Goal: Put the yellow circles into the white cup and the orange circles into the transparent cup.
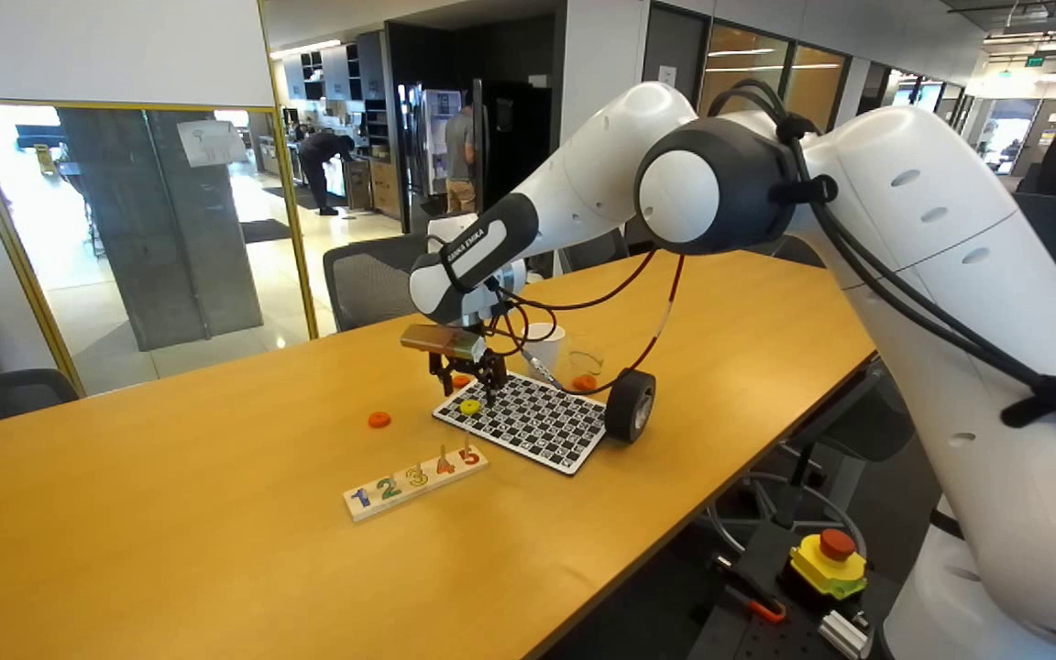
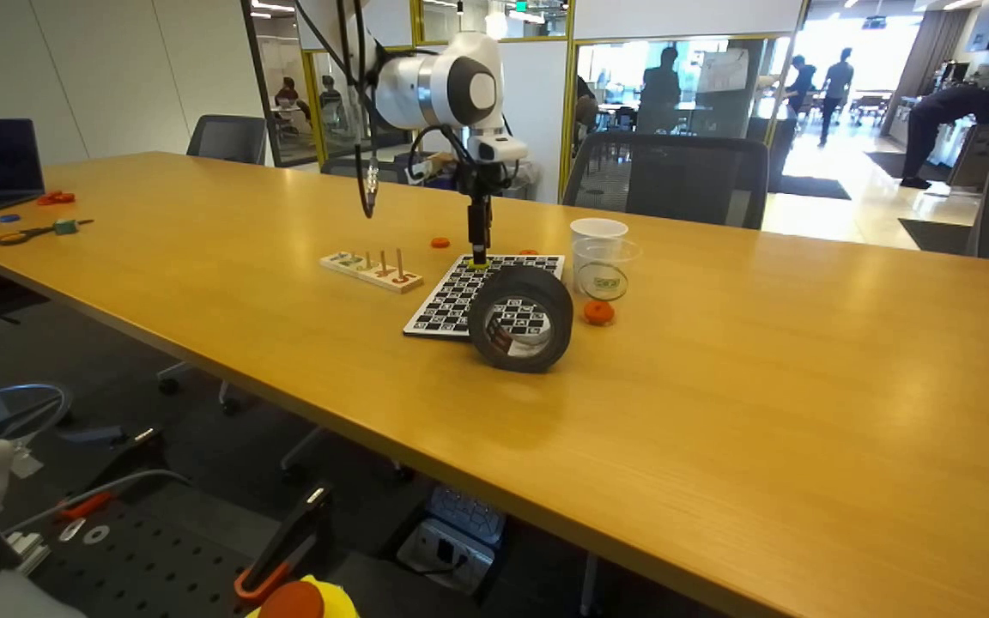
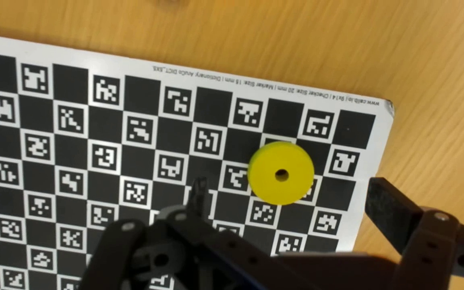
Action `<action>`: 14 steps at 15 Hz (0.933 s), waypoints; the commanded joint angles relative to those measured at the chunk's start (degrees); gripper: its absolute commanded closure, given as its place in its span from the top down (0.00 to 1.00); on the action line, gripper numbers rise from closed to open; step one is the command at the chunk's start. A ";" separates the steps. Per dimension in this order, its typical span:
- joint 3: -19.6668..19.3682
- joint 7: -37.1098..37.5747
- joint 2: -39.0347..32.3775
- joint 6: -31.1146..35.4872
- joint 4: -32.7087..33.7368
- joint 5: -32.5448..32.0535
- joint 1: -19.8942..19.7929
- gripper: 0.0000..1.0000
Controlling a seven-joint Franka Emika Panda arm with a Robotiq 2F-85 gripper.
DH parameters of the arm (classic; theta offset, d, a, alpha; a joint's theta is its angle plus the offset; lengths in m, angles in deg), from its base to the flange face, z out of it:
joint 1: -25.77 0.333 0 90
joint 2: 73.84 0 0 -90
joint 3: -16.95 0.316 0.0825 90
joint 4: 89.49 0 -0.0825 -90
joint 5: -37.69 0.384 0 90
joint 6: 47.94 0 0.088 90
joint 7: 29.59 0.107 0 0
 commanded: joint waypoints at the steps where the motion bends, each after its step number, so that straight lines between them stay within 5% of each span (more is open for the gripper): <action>1: 0.42 -2.22 -0.23 -1.25 1.41 2.41 -0.22 1.00; 10: 0.52 -3.33 -0.74 -1.27 1.53 4.15 -0.22 1.00; 11: 0.44 -3.33 -0.72 -1.12 1.45 4.02 -0.16 0.75; 14: 0.39 -3.34 -0.65 -1.01 1.29 3.98 -0.15 0.58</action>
